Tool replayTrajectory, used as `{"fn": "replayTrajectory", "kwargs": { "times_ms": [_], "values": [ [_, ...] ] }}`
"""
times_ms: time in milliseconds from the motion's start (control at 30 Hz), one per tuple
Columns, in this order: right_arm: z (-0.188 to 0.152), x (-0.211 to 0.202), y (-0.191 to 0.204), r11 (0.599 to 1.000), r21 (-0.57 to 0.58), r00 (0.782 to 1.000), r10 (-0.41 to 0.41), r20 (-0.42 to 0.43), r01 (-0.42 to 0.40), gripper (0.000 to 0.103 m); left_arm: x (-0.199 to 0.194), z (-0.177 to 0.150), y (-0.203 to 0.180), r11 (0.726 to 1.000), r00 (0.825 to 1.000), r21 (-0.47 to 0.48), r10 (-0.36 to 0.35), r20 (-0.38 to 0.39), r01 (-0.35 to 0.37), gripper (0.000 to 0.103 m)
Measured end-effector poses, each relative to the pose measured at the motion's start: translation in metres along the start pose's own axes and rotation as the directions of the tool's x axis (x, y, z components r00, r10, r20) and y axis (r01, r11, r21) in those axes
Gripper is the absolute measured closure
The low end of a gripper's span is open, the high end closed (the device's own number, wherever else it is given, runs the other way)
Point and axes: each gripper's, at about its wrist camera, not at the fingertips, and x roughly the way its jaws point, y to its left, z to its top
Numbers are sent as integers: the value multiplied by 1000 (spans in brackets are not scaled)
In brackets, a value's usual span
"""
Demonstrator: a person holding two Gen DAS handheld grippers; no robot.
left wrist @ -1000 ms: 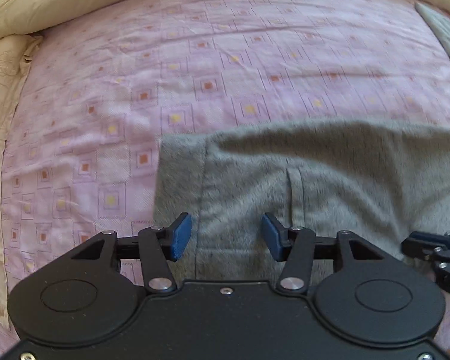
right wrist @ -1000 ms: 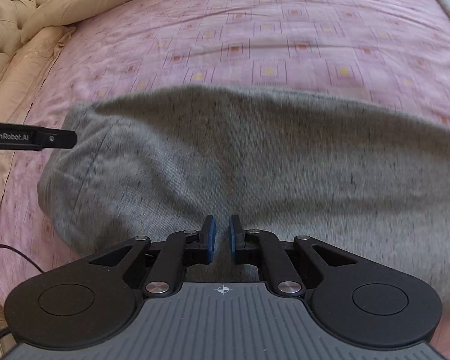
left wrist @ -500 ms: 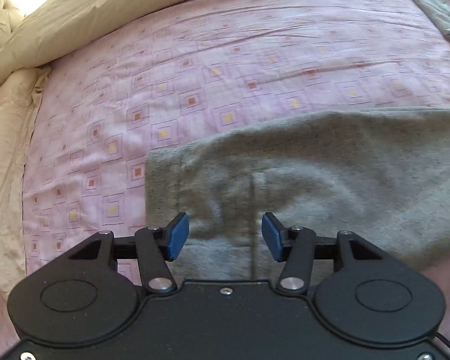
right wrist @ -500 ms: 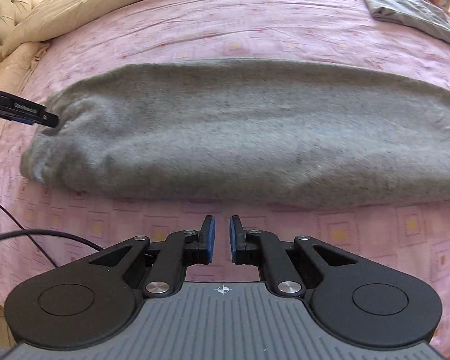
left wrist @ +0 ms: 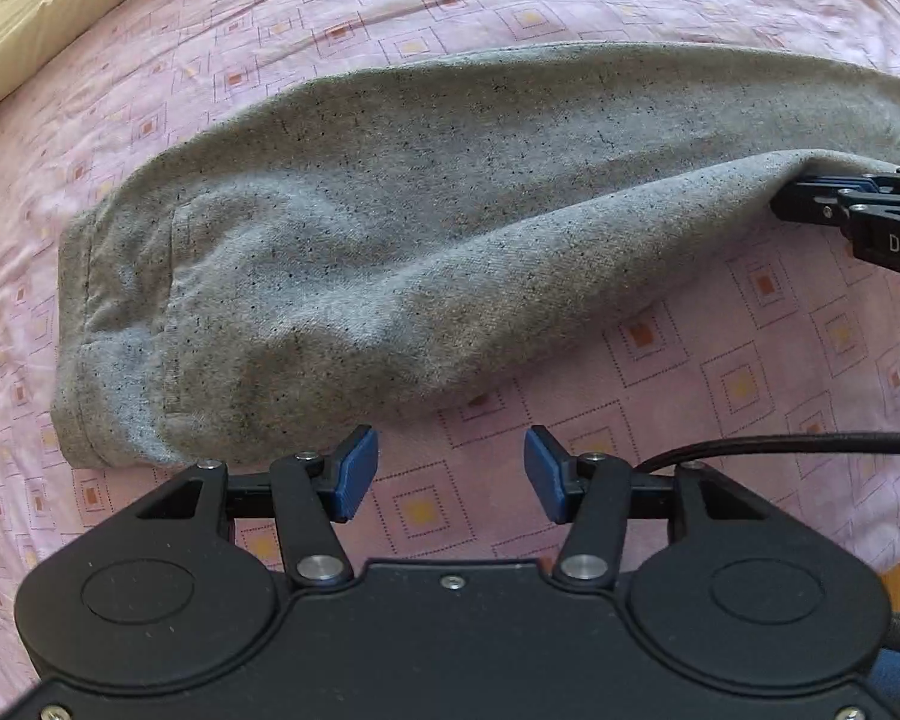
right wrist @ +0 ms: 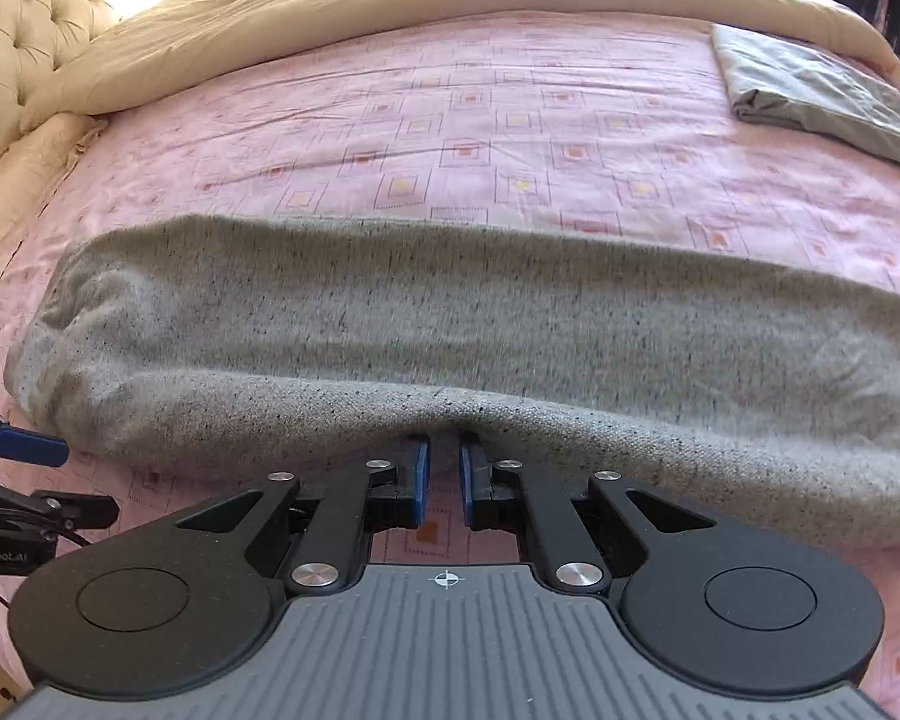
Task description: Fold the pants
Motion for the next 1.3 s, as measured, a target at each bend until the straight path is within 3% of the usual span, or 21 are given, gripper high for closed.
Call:
{"fn": "replayTrajectory", "kwargs": {
  "times_ms": [133,267,433,533,700,800,867,1000,1067,1200,1300],
  "values": [
    [5,-1,-5,999,-26,999,47,-3,-47,93,4,15,-9,999,999,27,23,26,-24,39],
    [-3,-10,-13,993,-15,992,119,-34,-119,92,6,33,-10,992,991,44,117,59,-120,39],
    [-25,-18,-16,984,-16,981,174,-86,-176,90,29,61,12,985,985,-1,172,-6,-172,39],
    [-36,-17,-17,984,-6,978,176,-112,-178,71,46,72,19,979,978,2,202,-49,-202,39],
    [-38,-11,-35,986,116,990,130,-54,-123,71,62,85,27,981,977,-4,194,-88,-195,39],
    [-35,3,-58,957,273,992,114,-57,-94,71,63,86,31,985,980,-9,171,-103,-173,39],
    [-31,2,-66,943,312,991,130,-9,-121,71,64,86,35,989,983,-4,149,-105,-150,39],
    [-15,-21,-72,943,291,982,122,141,-159,71,66,84,44,993,988,-4,119,-102,-120,37],
    [-9,-27,-73,943,277,975,136,178,-182,71,67,83,45,993,987,-1,120,-104,-121,37],
    [2,-19,-59,961,149,966,210,153,-233,70,70,91,43,992,986,11,129,-108,-129,37],
    [6,-4,-43,954,121,962,266,70,-273,70,69,91,41,992,986,12,126,-110,-125,36]
  ]
}}
